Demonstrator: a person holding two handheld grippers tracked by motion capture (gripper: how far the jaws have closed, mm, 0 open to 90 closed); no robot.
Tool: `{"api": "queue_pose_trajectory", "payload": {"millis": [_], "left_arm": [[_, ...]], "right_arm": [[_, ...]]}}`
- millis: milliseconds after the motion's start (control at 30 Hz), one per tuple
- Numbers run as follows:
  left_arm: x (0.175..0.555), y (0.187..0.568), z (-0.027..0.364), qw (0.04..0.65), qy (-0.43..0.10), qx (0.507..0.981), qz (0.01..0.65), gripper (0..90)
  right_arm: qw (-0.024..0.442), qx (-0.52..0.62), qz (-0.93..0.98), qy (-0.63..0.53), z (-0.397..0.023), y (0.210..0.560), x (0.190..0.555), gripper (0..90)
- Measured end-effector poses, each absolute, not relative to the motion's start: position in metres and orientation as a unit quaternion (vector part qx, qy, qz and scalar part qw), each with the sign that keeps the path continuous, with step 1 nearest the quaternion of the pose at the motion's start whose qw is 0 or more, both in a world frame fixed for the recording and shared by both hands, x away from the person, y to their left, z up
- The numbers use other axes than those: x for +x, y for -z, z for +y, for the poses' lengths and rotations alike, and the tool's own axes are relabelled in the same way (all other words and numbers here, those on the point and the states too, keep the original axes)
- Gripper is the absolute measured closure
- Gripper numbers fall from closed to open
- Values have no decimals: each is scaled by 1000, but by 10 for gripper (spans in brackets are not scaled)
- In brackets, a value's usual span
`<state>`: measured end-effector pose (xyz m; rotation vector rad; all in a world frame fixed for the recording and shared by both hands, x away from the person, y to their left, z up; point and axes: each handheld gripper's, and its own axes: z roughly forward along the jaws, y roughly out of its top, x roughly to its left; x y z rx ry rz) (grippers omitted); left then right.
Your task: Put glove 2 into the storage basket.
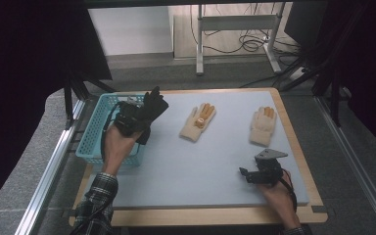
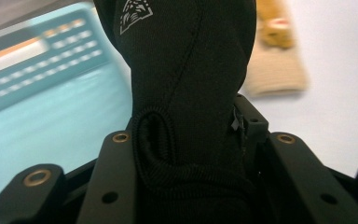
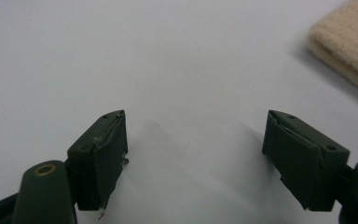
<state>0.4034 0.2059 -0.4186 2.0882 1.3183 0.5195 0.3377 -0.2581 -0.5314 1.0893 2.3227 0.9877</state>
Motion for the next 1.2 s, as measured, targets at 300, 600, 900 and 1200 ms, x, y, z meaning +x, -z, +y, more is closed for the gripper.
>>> {"api": "queue_pose_trajectory", "payload": {"millis": [300,600,900,1200], "left_arm": [[421,436,261,259,-196,757,567,604],[441,470,296,178,-176,750,613,593],[456,500,310,97,-170,743,640,561],[459,506,313,81,-178,754,627,232]], "right_arm": [[195,389,829,-353,-258,531,338,214],[195,389,829,-353,-258,531,338,214],[194,389,829,-353,-258,531,338,214],[194,389,829,-353,-258,531,338,214]]}}
